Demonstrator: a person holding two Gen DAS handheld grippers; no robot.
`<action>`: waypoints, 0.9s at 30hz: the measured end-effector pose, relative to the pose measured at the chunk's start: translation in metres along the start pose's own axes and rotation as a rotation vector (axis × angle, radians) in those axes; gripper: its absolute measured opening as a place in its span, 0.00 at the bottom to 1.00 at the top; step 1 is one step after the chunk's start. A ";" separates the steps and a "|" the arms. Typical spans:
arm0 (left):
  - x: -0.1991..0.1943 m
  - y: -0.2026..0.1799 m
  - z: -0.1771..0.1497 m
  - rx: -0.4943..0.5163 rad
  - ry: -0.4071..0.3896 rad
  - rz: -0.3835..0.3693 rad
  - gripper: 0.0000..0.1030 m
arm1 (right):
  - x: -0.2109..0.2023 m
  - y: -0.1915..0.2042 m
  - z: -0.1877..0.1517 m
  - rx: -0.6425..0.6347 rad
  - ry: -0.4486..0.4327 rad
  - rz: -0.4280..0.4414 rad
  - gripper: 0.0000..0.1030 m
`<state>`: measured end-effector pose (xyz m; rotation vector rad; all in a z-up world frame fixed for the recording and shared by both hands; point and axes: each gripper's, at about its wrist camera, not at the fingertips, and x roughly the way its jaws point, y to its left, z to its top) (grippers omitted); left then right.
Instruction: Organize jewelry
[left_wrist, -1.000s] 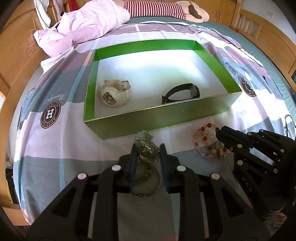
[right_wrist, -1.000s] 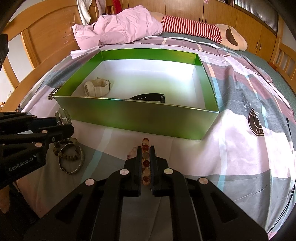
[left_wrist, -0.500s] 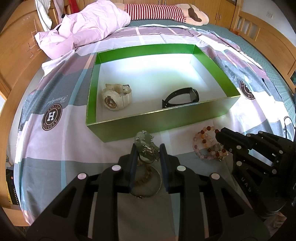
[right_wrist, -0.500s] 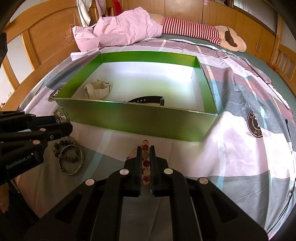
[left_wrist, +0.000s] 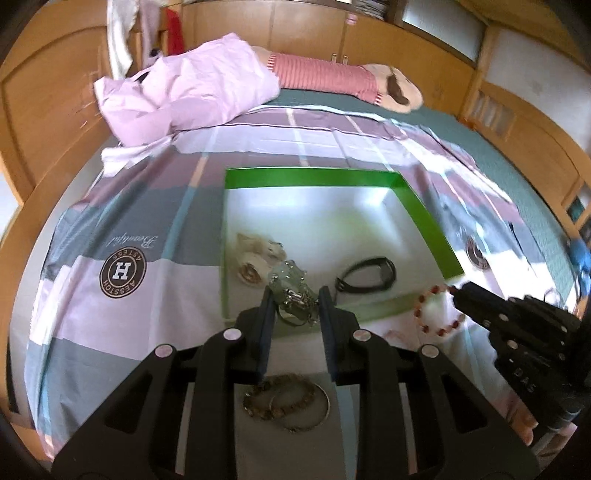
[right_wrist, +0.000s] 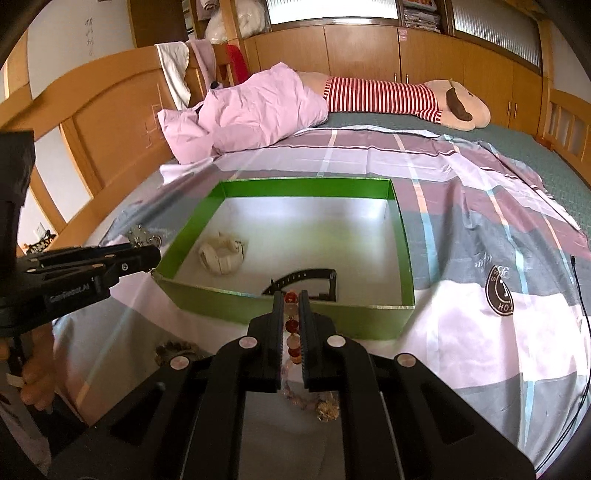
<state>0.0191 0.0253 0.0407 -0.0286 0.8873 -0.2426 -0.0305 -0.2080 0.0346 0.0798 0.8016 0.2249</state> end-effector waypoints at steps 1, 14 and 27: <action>0.003 0.004 0.003 -0.013 0.004 0.001 0.23 | 0.001 0.000 0.003 0.000 -0.002 -0.001 0.08; 0.039 0.045 0.031 -0.148 0.016 -0.016 0.23 | 0.032 -0.006 0.030 0.031 -0.017 -0.017 0.08; 0.067 0.012 0.022 -0.077 0.069 -0.052 0.23 | 0.052 -0.018 0.023 0.052 0.022 -0.074 0.08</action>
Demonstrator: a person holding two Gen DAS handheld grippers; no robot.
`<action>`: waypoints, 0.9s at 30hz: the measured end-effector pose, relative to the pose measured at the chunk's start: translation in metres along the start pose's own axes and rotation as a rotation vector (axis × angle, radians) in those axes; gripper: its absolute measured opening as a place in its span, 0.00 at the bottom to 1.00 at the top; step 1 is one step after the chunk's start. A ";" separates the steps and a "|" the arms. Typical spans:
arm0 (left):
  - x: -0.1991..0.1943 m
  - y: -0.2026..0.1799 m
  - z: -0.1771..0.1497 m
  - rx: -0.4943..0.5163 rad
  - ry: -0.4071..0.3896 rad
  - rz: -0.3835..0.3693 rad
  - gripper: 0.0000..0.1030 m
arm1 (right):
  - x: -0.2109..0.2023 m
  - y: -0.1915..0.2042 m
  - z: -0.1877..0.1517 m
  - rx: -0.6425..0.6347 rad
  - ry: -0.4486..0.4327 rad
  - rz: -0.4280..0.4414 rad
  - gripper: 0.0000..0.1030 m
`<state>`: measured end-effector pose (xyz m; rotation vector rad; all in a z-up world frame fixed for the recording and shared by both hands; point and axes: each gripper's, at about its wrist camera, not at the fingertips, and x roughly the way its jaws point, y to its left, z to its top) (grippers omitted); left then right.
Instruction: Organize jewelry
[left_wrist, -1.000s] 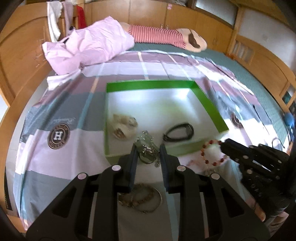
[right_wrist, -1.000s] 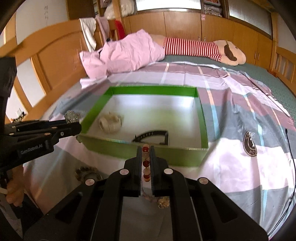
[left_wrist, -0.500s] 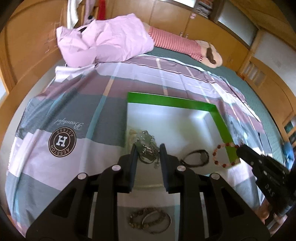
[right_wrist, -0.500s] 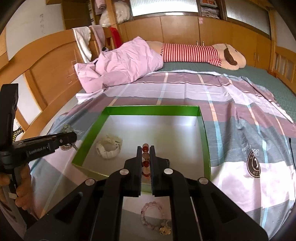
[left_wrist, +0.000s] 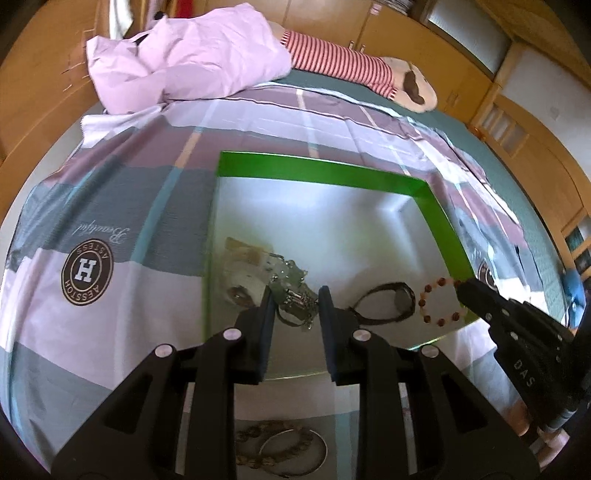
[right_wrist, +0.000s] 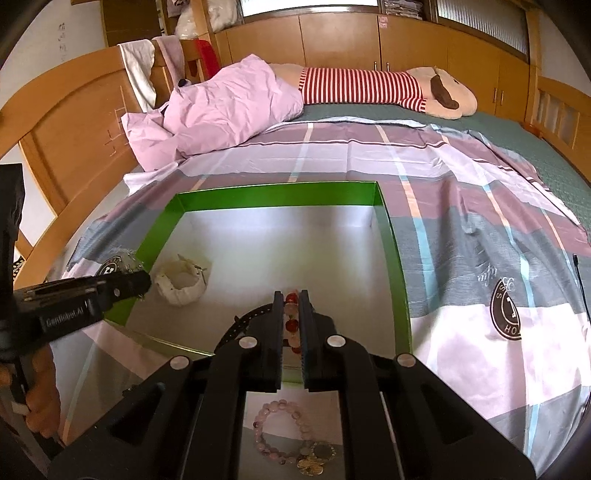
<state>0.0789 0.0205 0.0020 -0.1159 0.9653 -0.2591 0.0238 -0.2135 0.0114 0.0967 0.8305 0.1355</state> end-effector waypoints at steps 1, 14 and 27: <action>0.001 -0.002 -0.001 0.005 0.002 0.002 0.23 | 0.000 0.000 0.000 0.000 -0.001 0.000 0.08; 0.016 -0.014 -0.010 0.018 0.060 -0.018 0.23 | 0.005 0.000 -0.001 -0.003 0.006 -0.009 0.08; 0.026 0.003 -0.008 -0.114 0.136 -0.166 0.25 | 0.008 -0.004 0.001 0.008 0.022 -0.020 0.10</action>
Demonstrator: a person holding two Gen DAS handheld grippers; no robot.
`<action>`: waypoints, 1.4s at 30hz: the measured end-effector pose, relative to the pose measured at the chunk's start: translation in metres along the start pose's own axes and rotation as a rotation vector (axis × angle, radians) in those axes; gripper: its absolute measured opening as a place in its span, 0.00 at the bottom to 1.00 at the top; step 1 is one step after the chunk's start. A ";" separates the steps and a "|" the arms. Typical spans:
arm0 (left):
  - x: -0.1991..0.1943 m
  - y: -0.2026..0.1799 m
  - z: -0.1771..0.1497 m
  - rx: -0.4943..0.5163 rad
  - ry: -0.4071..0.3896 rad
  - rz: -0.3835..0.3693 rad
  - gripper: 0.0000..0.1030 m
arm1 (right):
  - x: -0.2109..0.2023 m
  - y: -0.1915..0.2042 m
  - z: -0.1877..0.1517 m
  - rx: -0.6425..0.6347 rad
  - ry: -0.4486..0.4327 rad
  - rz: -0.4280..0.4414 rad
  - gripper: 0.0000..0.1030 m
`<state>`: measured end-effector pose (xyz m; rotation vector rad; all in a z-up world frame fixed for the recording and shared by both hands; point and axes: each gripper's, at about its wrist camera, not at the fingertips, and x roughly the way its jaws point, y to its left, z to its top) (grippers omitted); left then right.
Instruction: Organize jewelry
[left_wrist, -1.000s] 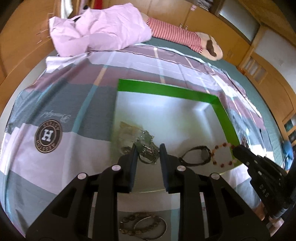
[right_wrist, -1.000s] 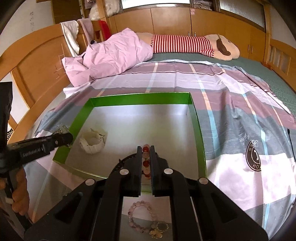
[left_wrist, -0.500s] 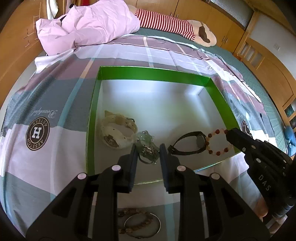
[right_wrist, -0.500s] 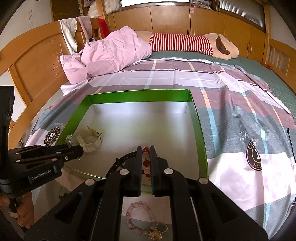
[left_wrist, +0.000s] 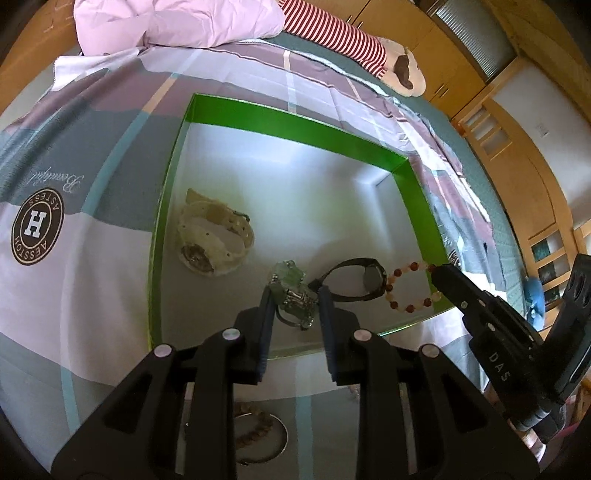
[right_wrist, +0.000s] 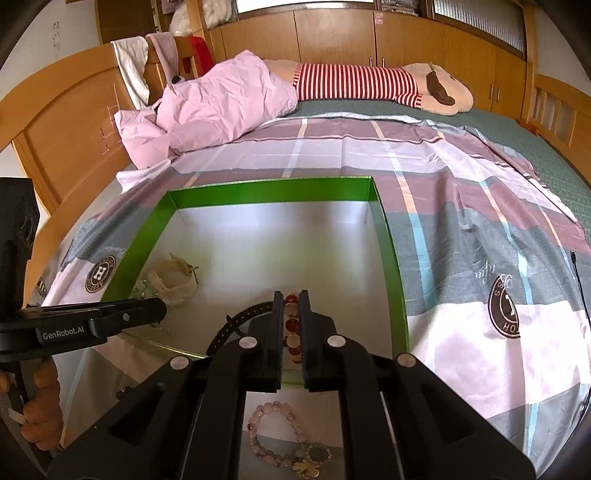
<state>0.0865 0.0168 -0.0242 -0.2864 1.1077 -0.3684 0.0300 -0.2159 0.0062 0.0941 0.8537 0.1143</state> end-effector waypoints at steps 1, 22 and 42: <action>0.001 -0.001 0.000 0.004 -0.006 0.018 0.29 | 0.000 0.000 0.000 -0.001 0.003 -0.003 0.18; -0.031 0.042 -0.043 -0.030 0.164 0.211 0.63 | 0.015 0.015 -0.070 -0.145 0.324 0.029 0.66; 0.014 0.035 -0.063 0.012 0.279 0.304 0.42 | 0.024 -0.040 -0.061 0.132 0.339 -0.034 0.66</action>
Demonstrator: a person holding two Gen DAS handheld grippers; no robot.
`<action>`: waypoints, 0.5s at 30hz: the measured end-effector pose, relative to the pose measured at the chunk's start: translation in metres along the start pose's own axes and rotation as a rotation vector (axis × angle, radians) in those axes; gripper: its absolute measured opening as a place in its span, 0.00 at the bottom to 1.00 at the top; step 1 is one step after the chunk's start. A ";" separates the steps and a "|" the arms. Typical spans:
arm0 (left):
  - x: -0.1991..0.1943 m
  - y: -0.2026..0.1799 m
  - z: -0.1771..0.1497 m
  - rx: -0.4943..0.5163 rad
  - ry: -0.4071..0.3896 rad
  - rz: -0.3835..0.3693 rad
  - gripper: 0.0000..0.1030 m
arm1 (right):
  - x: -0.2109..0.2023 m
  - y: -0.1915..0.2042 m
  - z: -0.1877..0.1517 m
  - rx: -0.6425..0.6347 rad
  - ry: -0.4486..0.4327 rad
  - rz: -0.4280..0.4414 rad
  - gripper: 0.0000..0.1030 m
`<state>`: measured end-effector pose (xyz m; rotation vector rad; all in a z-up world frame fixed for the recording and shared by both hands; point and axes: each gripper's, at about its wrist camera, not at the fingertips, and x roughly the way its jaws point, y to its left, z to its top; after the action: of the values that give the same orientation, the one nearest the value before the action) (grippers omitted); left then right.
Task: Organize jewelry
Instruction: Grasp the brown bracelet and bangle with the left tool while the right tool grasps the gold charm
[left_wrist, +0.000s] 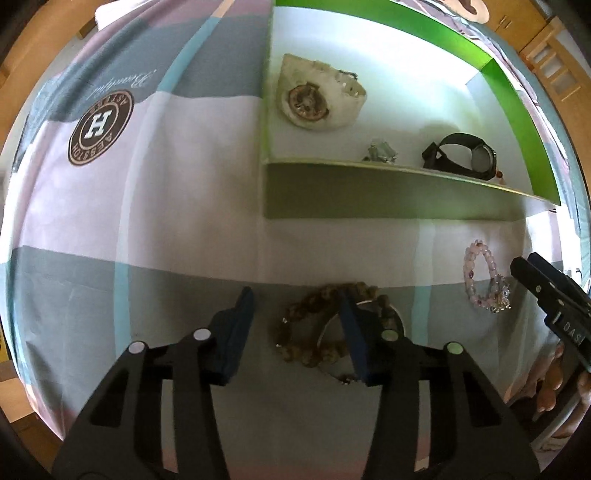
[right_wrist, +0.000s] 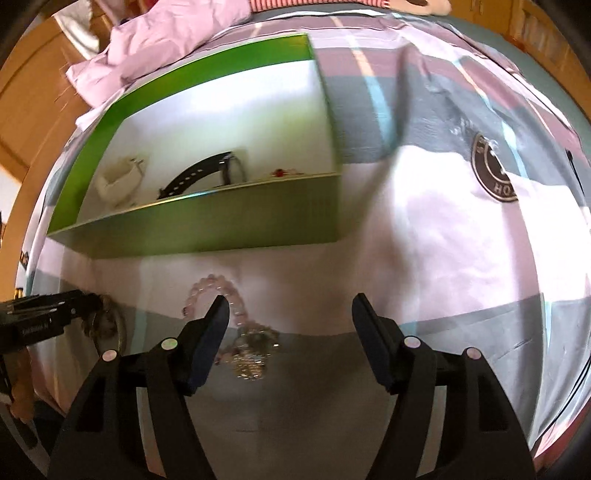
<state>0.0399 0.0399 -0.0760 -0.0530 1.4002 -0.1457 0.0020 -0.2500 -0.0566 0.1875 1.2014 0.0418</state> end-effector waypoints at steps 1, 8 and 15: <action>0.001 -0.002 -0.001 -0.002 -0.002 -0.012 0.39 | 0.000 0.002 0.000 -0.006 -0.003 0.001 0.66; 0.001 -0.019 -0.004 0.044 -0.013 -0.071 0.24 | 0.005 0.016 -0.005 -0.064 -0.010 0.048 0.59; 0.001 -0.029 -0.005 0.077 -0.007 -0.101 0.23 | 0.009 0.019 -0.010 -0.087 0.037 0.064 0.58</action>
<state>0.0332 0.0115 -0.0744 -0.0606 1.3845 -0.2831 -0.0022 -0.2289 -0.0652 0.1493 1.2277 0.1535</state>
